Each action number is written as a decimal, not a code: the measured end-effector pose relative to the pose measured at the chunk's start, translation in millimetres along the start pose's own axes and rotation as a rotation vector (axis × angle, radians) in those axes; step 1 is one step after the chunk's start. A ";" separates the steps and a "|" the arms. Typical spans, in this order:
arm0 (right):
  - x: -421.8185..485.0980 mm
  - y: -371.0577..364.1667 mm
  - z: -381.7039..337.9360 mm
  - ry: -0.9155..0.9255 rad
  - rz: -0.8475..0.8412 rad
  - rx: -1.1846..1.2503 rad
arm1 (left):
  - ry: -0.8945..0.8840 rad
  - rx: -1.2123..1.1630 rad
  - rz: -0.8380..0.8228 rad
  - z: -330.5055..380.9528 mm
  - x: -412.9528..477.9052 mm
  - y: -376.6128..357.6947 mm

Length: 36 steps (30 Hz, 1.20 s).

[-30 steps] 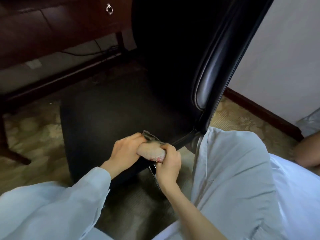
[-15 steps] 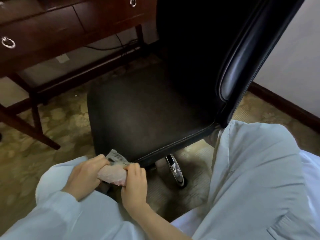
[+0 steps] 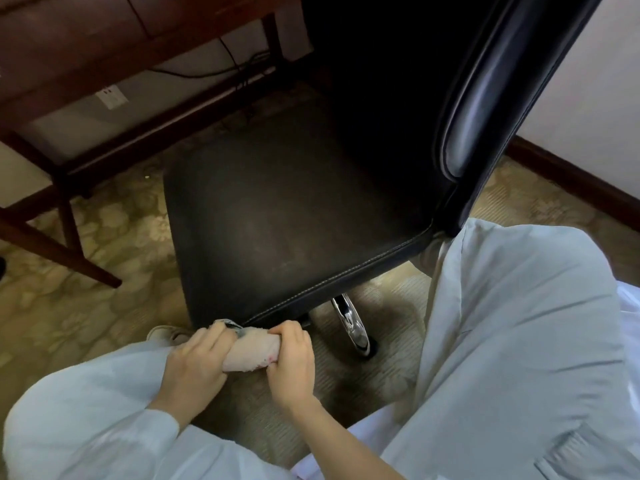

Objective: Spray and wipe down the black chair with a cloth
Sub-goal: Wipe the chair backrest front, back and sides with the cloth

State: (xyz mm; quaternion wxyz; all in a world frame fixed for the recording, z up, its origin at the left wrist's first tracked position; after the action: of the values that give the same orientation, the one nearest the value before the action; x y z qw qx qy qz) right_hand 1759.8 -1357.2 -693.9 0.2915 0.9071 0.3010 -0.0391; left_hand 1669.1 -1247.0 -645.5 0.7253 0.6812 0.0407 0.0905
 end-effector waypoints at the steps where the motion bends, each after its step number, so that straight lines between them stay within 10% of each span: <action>1: 2.1 7.8 4.4 -0.023 0.041 0.060 | -0.021 -0.006 0.025 9.6 8.0 2.9; 19: 116.9 232.6 66.1 -0.268 0.735 0.306 | -0.186 -0.079 0.116 172.8 235.8 6.6; 36: 41.8 97.4 22.2 -0.199 0.358 0.449 | -0.100 -0.052 0.124 68.8 98.3 22.1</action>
State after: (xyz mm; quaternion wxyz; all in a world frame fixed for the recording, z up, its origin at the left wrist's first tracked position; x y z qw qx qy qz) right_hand 1851.7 -1410.7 -673.3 0.1142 0.9792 0.0901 -0.1414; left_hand 1776.3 -1294.9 -612.5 0.7369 0.6670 -0.0400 0.1022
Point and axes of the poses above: each hand's wrist, its own x-axis towards the middle knuckle, its own y-axis out of the back of the hand, z = x × y, the point moved 7 cm from there along x, towards the middle knuckle, and after that the axes turned 12 degrees about -y, right-handed, at the moved point
